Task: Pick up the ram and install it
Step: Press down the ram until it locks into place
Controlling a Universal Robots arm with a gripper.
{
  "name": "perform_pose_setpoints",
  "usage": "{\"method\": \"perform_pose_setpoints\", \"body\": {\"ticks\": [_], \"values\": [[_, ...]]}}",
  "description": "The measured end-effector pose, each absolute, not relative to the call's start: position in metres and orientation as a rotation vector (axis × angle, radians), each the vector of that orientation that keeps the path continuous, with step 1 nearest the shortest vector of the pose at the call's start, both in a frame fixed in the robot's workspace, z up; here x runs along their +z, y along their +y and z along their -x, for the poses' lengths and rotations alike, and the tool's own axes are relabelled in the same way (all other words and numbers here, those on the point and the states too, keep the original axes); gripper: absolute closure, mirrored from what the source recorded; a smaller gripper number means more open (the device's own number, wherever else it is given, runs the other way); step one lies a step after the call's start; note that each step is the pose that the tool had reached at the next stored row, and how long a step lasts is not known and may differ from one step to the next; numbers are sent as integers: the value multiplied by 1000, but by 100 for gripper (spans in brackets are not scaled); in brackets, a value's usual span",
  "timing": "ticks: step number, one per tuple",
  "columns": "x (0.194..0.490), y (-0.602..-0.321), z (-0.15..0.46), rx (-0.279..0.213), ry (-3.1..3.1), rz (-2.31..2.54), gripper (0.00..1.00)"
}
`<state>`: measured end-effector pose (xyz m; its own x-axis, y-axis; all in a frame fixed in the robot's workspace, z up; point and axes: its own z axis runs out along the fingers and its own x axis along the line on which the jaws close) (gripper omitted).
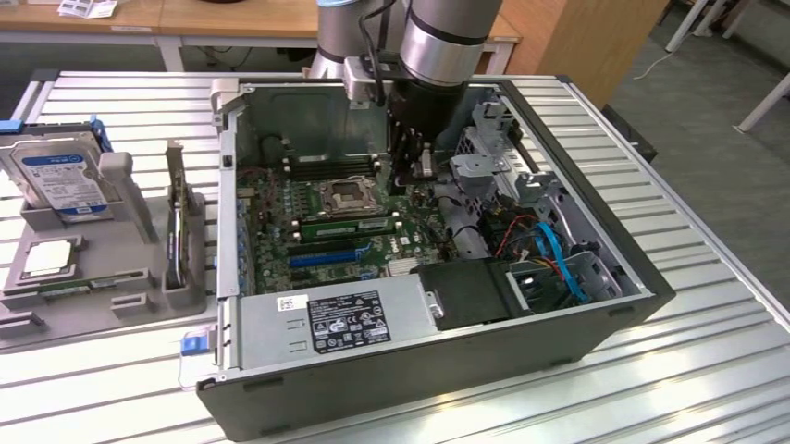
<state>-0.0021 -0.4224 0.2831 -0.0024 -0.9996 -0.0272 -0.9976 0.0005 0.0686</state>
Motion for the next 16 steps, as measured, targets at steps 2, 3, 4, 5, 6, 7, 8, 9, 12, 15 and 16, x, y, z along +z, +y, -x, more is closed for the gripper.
{"method": "perform_pose_setpoints", "body": {"ticks": [2,3,4,5,6,7,8,9,12,15,16], "values": [[281,-423,2,-106,-2201,-2198,90],[281,-423,2,-105,-2201,-2198,90],[280,-423,2,-106,-2201,-2198,90],[279,-423,2,-106,-2201,-2198,90],[278,-423,2,-106,-2201,-2198,90],[277,-423,2,-106,-2201,-2198,90],[277,-423,2,-106,-2201,-2198,90],[276,-423,2,-105,-2201,-2198,90],[274,-424,2,-106,-2201,-2198,90],[272,-424,2,-106,-2201,-2198,90],[271,-424,2,-106,-2201,-2198,90]]}}
